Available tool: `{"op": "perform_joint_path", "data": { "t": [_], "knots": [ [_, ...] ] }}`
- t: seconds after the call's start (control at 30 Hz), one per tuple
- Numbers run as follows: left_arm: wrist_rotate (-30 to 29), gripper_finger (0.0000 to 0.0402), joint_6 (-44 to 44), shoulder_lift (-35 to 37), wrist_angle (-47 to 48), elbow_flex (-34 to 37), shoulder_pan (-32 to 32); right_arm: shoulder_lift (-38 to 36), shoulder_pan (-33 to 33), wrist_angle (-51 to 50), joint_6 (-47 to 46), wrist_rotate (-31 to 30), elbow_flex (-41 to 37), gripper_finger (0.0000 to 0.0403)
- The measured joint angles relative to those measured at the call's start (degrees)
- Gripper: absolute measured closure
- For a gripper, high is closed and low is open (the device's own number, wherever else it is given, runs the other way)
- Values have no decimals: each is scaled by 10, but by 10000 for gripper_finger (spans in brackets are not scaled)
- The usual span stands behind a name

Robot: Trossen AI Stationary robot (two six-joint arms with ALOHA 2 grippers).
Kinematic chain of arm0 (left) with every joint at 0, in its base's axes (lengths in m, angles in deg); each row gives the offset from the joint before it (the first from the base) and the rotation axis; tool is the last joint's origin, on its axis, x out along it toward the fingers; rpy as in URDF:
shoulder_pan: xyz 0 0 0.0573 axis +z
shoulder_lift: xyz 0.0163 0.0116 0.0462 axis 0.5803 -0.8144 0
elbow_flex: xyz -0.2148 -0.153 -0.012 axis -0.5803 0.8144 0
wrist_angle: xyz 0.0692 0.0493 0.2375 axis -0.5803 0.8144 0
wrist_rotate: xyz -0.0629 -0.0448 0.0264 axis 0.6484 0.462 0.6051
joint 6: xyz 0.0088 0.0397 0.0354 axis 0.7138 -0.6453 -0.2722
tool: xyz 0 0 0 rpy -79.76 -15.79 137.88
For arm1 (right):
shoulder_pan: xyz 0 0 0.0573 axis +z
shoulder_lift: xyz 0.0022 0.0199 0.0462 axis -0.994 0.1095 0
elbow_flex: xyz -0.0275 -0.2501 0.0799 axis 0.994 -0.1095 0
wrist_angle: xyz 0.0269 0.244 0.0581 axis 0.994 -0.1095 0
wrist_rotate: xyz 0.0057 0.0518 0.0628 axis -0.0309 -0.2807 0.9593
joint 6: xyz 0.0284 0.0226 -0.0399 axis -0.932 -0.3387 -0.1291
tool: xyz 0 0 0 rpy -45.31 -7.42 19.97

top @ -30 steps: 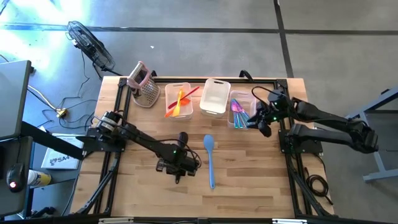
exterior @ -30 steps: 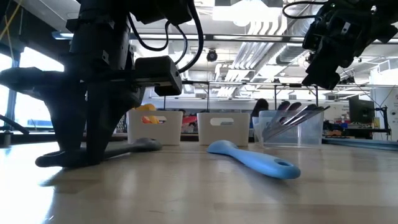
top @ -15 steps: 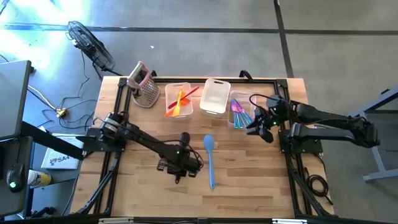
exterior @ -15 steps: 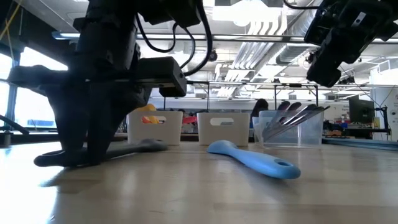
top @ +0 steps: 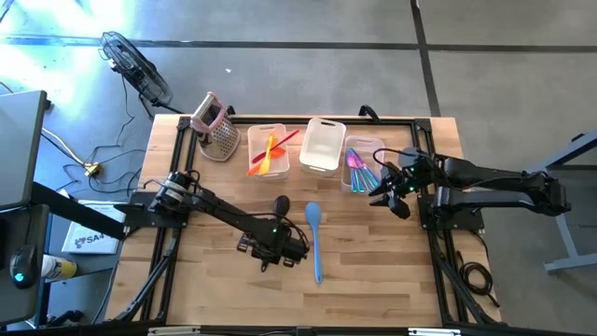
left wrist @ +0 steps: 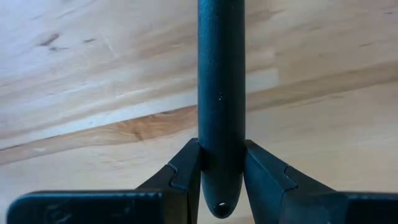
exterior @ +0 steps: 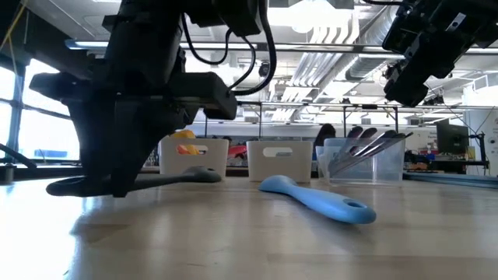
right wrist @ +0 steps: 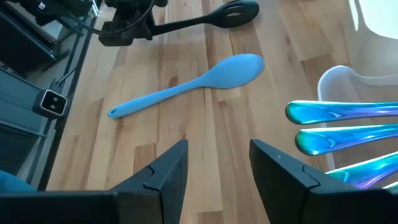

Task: Pick & Place Kitchen Items
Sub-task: Put the black serving spoon into the right white bin

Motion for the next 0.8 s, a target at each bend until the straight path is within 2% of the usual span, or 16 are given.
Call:
{"op": "perform_joint_path", "data": {
  "t": [0.2, 0.33, 0.53, 0.8],
  "knots": [
    [11, 317, 0, 0, -4, 0, 0, 0, 21, 10, -12, -3, 0, 238],
    [20, 317, -25, 1, 26, -31, 0, 0, 35, 29, -26, -2, 0, 238],
    [-5, 317, -42, 2, 132, -117, 0, 0, 51, 36, -29, -11, 0, 238],
    [-75, 317, -81, 3, 280, -274, 23, 0, 68, 38, -29, -34, 0, 238]
  ]
}}
